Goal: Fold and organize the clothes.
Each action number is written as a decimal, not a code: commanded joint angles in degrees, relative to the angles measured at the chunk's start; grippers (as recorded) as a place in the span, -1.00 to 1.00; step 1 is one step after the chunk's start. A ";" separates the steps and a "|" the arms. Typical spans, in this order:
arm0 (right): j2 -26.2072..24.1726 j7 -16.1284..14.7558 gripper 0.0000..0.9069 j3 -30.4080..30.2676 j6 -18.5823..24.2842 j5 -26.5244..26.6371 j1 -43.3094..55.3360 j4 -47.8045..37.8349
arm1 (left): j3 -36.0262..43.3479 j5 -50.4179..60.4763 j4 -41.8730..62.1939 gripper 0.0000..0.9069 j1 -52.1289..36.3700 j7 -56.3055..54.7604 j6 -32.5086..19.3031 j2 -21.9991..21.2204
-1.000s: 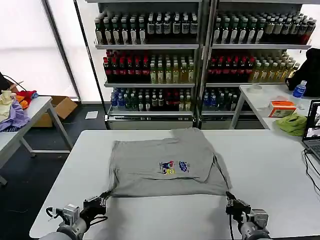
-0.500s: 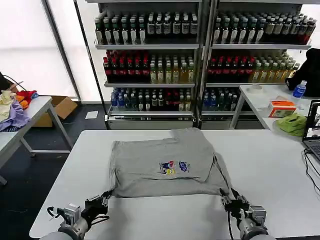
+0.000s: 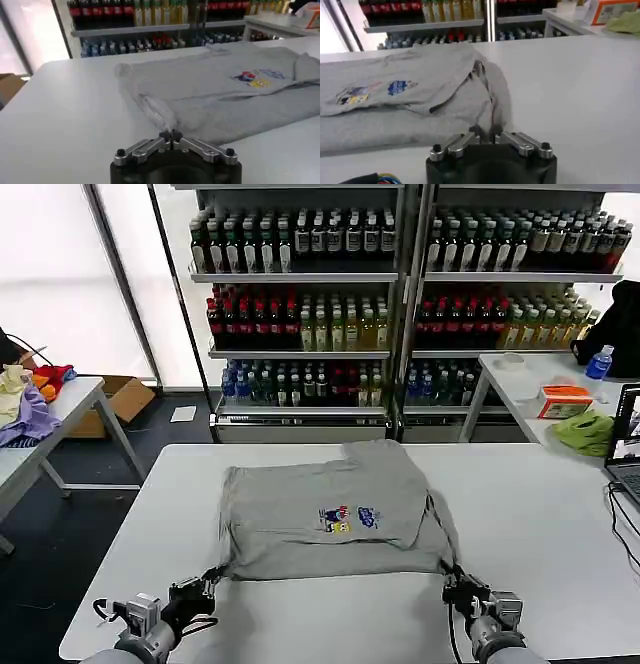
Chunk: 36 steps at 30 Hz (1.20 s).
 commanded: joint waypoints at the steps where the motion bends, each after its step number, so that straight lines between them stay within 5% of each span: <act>1: -0.40 -0.57 -1.00 1.80 -0.37 2.22 -5.26 4.81 | -2.88 -0.02 -2.15 -0.98 3.79 0.56 -0.03 0.07; 18: -0.35 -3.59 -1.00 7.83 -1.48 -0.84 -26.79 19.71 | -15.07 2.94 -13.03 -0.91 24.63 3.72 3.47 -3.85; 19: -0.39 -3.39 -0.02 7.86 -1.90 -1.09 -26.53 19.73 | -15.10 3.43 -13.29 0.76 25.17 3.69 3.46 -3.96; 20: -0.29 -3.44 1.00 7.90 -1.93 -1.25 -26.07 19.66 | -15.10 4.07 -13.73 1.00 25.18 3.69 3.44 -4.16; 29: -2.42 -5.73 1.00 12.41 -1.23 1.55 -17.00 21.12 | -23.06 -0.88 -17.20 1.00 22.54 3.71 3.52 -0.96; 36: -7.52 -8.75 1.00 9.80 -3.79 3.50 3.49 12.68 | -18.44 -8.60 -8.14 1.00 5.60 4.73 2.58 7.46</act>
